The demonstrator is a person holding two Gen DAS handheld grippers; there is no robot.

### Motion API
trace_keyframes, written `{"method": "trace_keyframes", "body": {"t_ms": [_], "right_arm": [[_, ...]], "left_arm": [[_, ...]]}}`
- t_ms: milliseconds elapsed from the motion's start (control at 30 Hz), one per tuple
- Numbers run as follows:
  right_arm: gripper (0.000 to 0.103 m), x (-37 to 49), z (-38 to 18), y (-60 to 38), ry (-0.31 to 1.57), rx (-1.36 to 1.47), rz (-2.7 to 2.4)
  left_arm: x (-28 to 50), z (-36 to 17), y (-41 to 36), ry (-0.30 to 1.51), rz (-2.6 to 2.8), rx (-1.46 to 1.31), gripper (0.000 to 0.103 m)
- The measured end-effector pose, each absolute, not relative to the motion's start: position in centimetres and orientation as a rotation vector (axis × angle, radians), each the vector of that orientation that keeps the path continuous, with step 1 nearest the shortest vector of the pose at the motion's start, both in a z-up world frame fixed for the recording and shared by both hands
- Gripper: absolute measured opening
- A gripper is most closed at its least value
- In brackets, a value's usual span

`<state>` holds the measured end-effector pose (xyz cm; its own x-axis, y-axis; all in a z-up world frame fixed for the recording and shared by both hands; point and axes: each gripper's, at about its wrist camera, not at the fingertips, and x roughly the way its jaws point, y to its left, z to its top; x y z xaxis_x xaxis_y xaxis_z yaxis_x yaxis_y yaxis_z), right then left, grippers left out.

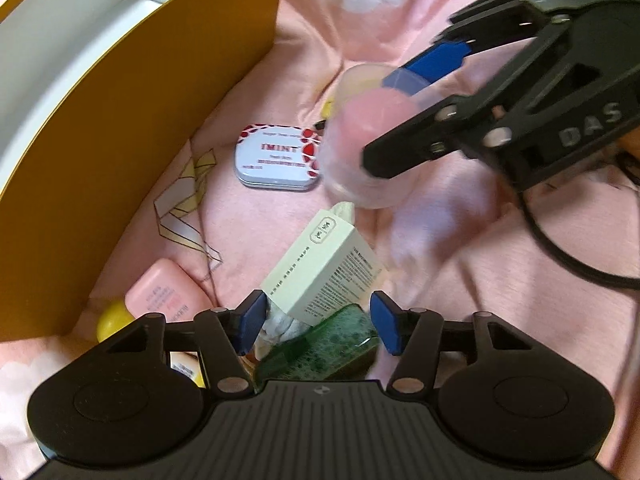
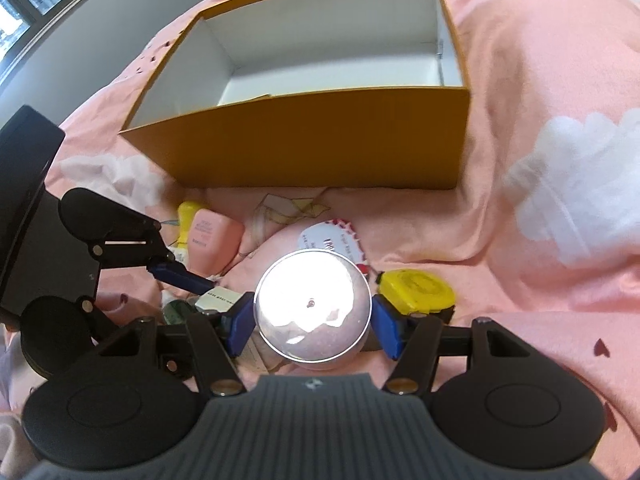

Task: Organize rigid objects
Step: 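Grasp the white packet with the left tool while the right tool holds the cup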

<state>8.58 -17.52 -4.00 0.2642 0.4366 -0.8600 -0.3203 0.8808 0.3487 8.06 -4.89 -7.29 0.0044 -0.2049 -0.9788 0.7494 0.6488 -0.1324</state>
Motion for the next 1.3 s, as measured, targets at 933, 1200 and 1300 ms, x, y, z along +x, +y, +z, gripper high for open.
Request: {"method": "trace_keyframes", "body": {"t_ms": [933, 1200, 1300], "right_arm": [[0.062, 8.8, -4.5, -18.7, 1.219, 0.154, 0.460], [0.062, 8.7, -4.5, -19.0, 1.215, 0.176, 0.459], [0.062, 8.8, -4.5, -19.0, 1.215, 0.175, 0.462]], "left_arm": [[10.8, -11.8, -6.5, 1.430, -0.952, 0.590, 0.101], [8.8, -8.2, -4.0, 1.355, -0.885, 0.415, 0.057], [7.3, -7.0, -3.7, 1.325, -0.899, 0.434, 0.049]]}}
